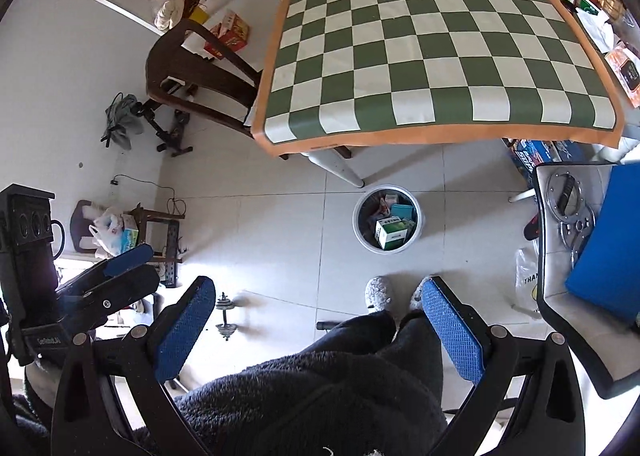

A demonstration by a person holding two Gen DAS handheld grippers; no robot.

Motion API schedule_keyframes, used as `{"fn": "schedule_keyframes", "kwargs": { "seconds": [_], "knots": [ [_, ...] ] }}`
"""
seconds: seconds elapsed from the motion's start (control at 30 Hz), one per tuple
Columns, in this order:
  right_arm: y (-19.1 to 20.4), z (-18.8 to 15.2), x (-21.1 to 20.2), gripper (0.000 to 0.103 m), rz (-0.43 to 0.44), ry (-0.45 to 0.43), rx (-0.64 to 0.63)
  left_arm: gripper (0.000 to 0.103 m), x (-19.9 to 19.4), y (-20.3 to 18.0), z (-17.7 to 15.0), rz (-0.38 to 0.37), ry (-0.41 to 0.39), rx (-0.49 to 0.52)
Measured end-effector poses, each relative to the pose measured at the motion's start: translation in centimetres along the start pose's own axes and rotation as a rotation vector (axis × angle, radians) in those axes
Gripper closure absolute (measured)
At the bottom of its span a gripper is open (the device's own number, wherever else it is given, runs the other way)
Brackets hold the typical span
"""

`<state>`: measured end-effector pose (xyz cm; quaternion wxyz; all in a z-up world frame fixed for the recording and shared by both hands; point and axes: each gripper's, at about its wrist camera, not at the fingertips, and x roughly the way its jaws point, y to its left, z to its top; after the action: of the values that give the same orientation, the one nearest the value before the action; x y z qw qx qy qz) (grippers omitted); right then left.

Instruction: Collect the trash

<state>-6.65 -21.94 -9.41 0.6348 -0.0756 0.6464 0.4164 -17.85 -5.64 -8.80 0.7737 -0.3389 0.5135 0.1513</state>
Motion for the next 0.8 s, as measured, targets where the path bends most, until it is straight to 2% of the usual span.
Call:
{"fn": "schedule_keyframes", "kwargs": {
  "seconds": [0.23,0.8],
  "knots": [
    [0.7,-0.7,-1.0,0.0,0.0,0.003,-0.017,0.0,-0.8,-0.3,-0.6,0.004,-0.011,0.003],
    [1.5,-0.8,-0.4,0.0,0.005,0.035,-0.05,0.0,-2.3,1.0,-1.1,0.013,-0.008,-0.014]
  ]
}}
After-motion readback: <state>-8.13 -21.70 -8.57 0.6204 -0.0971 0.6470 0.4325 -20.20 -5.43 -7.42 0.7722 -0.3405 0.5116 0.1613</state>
